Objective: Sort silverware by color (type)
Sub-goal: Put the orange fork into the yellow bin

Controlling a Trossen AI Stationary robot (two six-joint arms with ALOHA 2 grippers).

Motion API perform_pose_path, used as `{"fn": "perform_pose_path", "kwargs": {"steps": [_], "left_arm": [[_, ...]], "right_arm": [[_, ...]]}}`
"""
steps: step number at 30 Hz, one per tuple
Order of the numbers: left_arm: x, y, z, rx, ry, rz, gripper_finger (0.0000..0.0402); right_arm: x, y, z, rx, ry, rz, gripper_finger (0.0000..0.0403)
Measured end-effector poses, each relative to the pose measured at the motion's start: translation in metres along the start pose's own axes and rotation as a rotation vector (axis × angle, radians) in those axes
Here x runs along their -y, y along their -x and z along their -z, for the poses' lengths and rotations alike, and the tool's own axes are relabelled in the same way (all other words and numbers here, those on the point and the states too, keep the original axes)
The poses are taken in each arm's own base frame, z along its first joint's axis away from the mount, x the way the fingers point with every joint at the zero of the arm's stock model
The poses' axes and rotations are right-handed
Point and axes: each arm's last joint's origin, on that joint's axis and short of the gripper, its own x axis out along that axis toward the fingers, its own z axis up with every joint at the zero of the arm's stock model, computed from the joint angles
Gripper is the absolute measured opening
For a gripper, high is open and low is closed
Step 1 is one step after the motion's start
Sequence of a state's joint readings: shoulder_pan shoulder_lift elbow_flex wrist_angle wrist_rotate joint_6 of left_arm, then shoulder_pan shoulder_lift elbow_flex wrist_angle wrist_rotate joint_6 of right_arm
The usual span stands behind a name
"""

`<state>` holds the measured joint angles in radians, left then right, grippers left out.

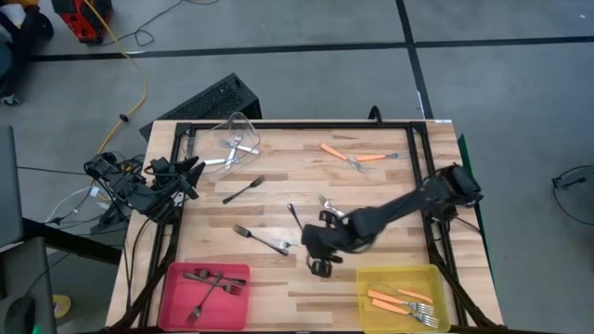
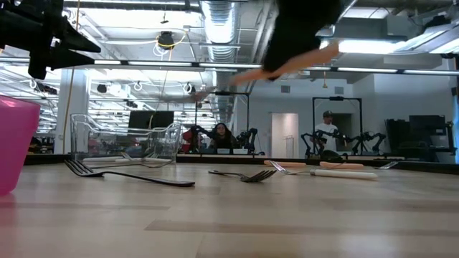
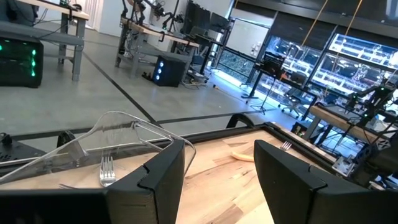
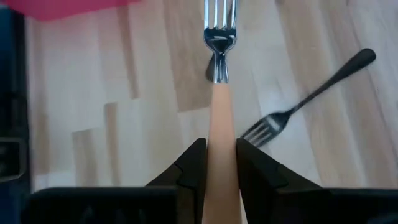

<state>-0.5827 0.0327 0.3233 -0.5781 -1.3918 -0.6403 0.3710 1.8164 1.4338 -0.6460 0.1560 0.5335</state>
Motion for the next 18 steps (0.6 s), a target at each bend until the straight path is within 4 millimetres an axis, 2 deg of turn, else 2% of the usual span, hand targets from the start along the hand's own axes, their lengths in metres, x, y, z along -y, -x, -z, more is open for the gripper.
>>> {"fn": "perform_pose_path", "kwargs": {"steps": [3, 8, 15, 18], "left_arm": [[0.000, 0.000, 0.000, 0.000, 0.000, 0.000, 0.0178], [0.000, 0.000, 0.000, -0.006, -0.001, 0.008, 0.0178], [0.000, 0.000, 0.000, -0.005, -0.001, 0.007, 0.0178], [0.000, 0.000, 0.000, -0.005, 0.000, 0.007, 0.0178]], "right_arm": [[-0.011, 0.022, 0.011, 0.016, 0.000, 0.048, 0.0095], [-0.028, 0.070, 0.031, 0.089, -0.013, 0.069, 0.0096], [-0.048, 0.136, 0.080, 0.136, -0.149, 0.074, 0.0097], [-0.056, 0.155, 0.105, 0.144, -0.230, 0.077, 0.0097]]}}
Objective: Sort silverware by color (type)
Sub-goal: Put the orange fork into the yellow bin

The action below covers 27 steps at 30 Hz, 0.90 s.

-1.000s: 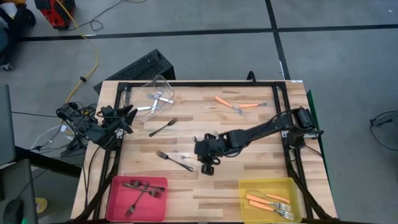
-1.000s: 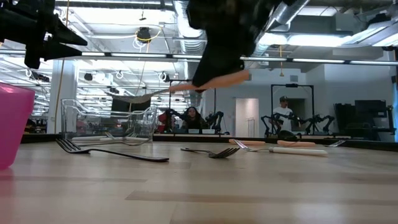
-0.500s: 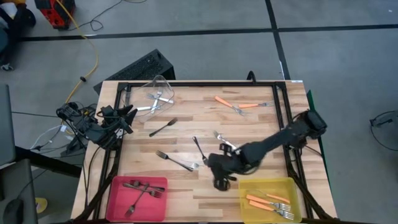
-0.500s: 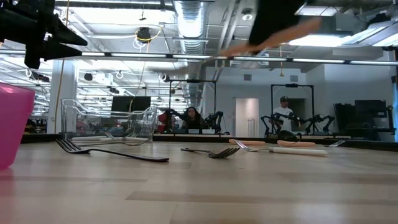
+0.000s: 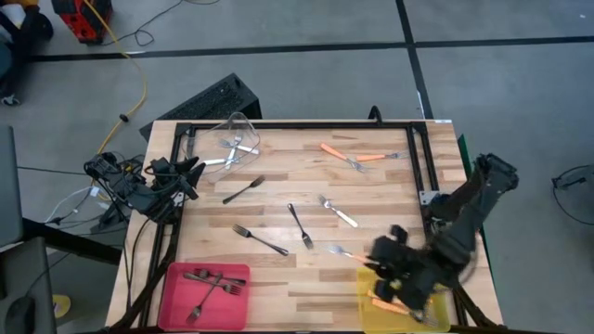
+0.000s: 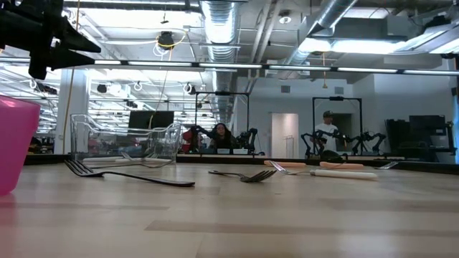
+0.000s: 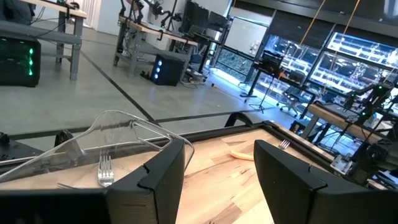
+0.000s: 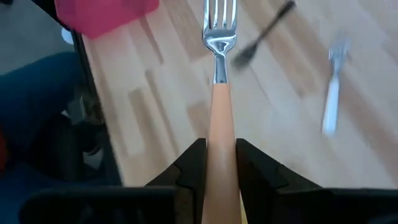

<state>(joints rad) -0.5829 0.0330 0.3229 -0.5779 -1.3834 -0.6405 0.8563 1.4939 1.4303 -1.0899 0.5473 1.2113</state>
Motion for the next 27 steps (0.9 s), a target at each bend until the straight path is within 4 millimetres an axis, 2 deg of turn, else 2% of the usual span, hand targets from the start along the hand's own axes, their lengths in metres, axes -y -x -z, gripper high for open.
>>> {"fn": "perform_pose_path", "kwargs": {"steps": [5, 10, 17, 21, 27], "left_arm": [[0.000, 0.000, 0.000, 0.000, 0.000, 0.000, 0.0178], [0.000, 0.000, 0.000, 0.006, 0.006, -0.008, 0.0178], [0.000, 0.000, 0.000, 0.007, 0.011, -0.009, 0.0178], [-0.001, 0.000, 0.000, 0.009, 0.003, -0.014, 0.0178], [-0.001, 0.000, 0.000, 0.009, 0.005, -0.014, 0.0178]], "right_arm": [[-0.002, 0.023, 0.038, -0.055, -0.128, 0.012, 0.0098], [-0.009, 0.027, 0.070, -0.080, -0.194, 0.054, 0.0098], [-0.018, 0.020, 0.123, -0.205, -0.253, 0.194, 0.0098], [-0.024, 0.015, 0.150, -0.212, -0.255, 0.234, 0.0098], [-0.031, 0.000, 0.166, -0.255, -0.244, 0.279, 0.0098]]}}
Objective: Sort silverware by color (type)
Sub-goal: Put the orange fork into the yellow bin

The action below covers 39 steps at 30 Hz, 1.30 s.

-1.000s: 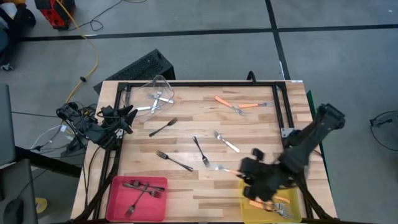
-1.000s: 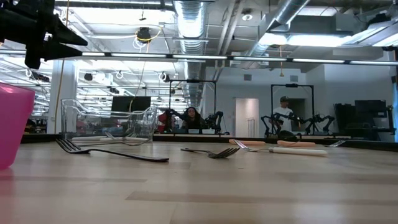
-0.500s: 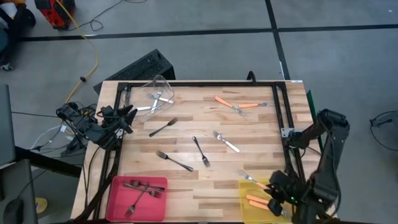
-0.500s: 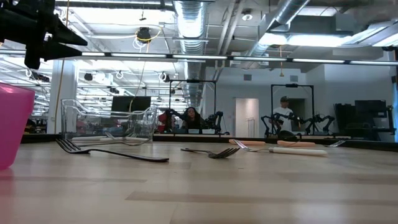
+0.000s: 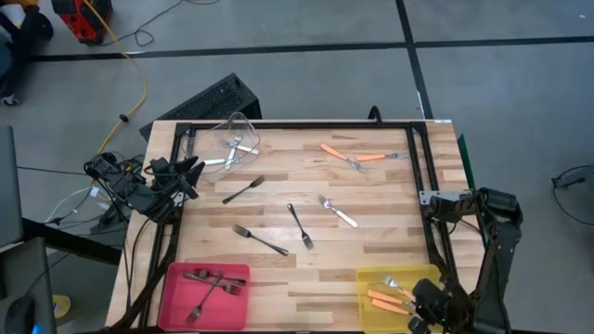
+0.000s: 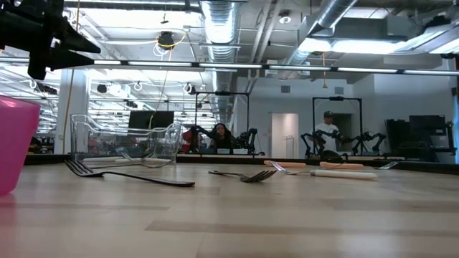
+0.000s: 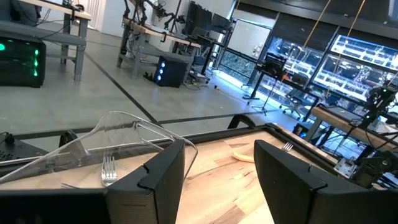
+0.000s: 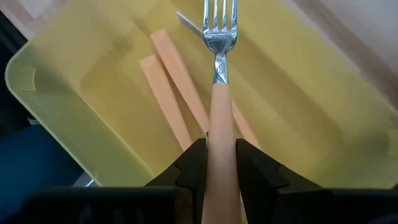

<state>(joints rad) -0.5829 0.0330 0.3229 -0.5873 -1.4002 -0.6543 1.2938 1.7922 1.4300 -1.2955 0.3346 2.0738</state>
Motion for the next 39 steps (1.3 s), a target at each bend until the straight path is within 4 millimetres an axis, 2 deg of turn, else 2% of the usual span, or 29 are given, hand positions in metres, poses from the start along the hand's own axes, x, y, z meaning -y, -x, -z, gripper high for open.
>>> {"fn": "perform_pose_path", "kwargs": {"steps": [11, 25, 32, 39], "left_arm": [[0.000, 0.000, 0.000, 0.002, 0.003, -0.003, 0.0178], [0.000, 0.000, 0.000, 0.001, 0.000, -0.003, 0.0178], [0.000, 0.000, 0.000, 0.006, 0.000, -0.009, 0.0178], [-0.001, 0.000, 0.000, 0.014, 0.008, -0.019, 0.0178]], "right_arm": [[-0.014, -0.019, 0.011, -0.036, 0.013, 0.002, 0.0098], [-0.015, -0.022, 0.015, -0.089, 0.021, 0.023, 0.0098], [-0.017, -0.022, 0.011, 0.046, 0.046, -0.041, 0.0098], [-0.012, -0.020, 0.016, 0.060, 0.114, -0.032, 0.0098]]}}
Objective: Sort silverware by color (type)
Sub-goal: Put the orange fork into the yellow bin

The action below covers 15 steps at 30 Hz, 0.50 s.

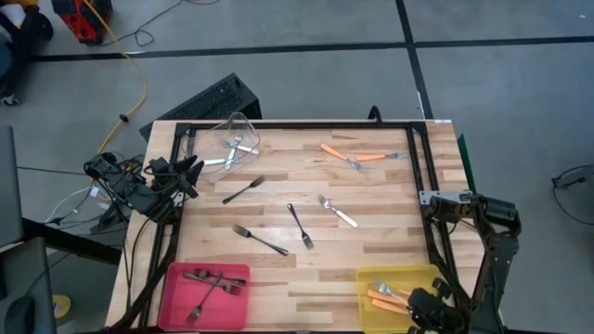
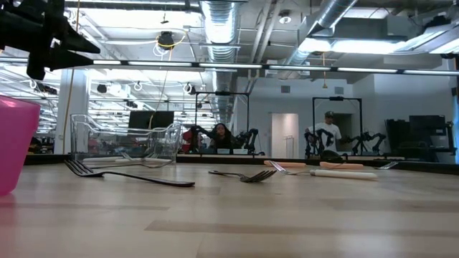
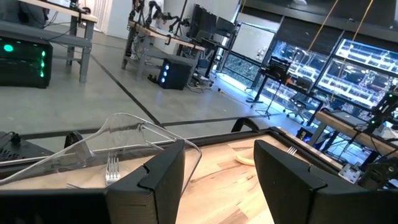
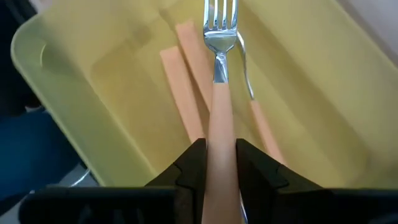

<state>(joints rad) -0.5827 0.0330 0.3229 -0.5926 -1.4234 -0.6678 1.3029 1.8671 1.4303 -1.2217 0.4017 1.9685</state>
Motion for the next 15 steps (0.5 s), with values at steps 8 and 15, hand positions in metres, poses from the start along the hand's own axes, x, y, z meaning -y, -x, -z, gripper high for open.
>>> {"fn": "perform_pose_path", "kwargs": {"steps": [8, 15], "left_arm": [[0.000, 0.000, 0.000, 0.003, -0.003, -0.004, 0.0178], [-0.001, 0.000, 0.000, 0.014, -0.004, -0.018, 0.0178]], "right_arm": [[-0.001, 0.005, 0.010, 0.015, 0.018, -0.067, 0.0098], [0.004, 0.000, 0.015, 0.045, 0.061, -0.078, 0.0098]]}}
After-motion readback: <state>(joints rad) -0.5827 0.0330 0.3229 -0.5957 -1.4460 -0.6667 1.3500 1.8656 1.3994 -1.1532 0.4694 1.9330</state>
